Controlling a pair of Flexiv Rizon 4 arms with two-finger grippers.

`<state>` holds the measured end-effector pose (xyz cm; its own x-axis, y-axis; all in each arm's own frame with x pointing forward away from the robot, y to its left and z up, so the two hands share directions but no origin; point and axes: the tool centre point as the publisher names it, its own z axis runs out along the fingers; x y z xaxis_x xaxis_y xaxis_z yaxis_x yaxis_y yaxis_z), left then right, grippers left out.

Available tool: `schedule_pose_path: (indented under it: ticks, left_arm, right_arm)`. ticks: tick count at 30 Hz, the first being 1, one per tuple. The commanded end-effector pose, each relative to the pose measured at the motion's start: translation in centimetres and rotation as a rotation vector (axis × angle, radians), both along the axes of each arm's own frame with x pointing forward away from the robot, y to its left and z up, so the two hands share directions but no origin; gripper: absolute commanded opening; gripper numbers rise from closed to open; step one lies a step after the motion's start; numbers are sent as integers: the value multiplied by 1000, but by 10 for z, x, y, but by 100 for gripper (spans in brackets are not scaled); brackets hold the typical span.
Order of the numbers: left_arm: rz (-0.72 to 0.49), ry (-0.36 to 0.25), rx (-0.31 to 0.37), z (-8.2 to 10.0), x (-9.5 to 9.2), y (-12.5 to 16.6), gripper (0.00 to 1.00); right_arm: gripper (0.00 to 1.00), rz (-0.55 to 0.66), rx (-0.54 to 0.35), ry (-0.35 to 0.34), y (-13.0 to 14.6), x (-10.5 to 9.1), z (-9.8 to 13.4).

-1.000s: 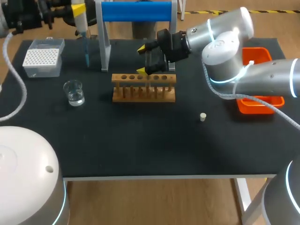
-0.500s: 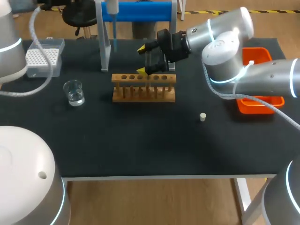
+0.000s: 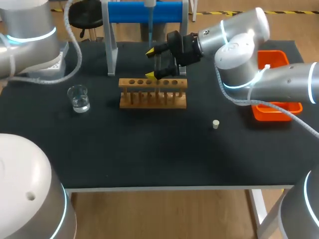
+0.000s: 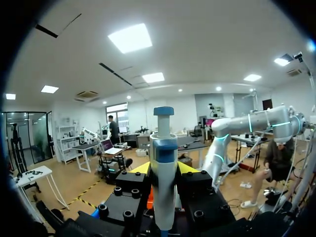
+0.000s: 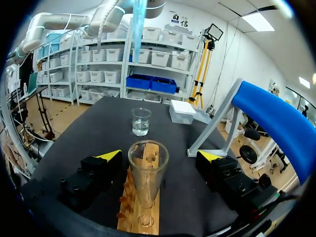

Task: Invert the test tube, pick up the pipette, mount the tip to pipette, aspirate from beaker and dispense into the tube, eject the tip, return the pipette, and cap with the stopper.

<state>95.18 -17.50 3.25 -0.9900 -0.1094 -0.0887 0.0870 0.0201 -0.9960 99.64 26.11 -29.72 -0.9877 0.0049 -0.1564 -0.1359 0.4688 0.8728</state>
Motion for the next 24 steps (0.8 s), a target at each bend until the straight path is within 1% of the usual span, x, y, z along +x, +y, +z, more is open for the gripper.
schedule_pose_path:
  ticks: [1, 24]
  left_arm:
    - [-26, 2, 7, -1, 9, -8, 0]
    - [-26, 2, 7, -1, 9, -8, 0]
  right_arm:
    - [100, 2, -1, 2, 0, 1, 0]
    - [100, 2, -1, 2, 0, 1, 0]
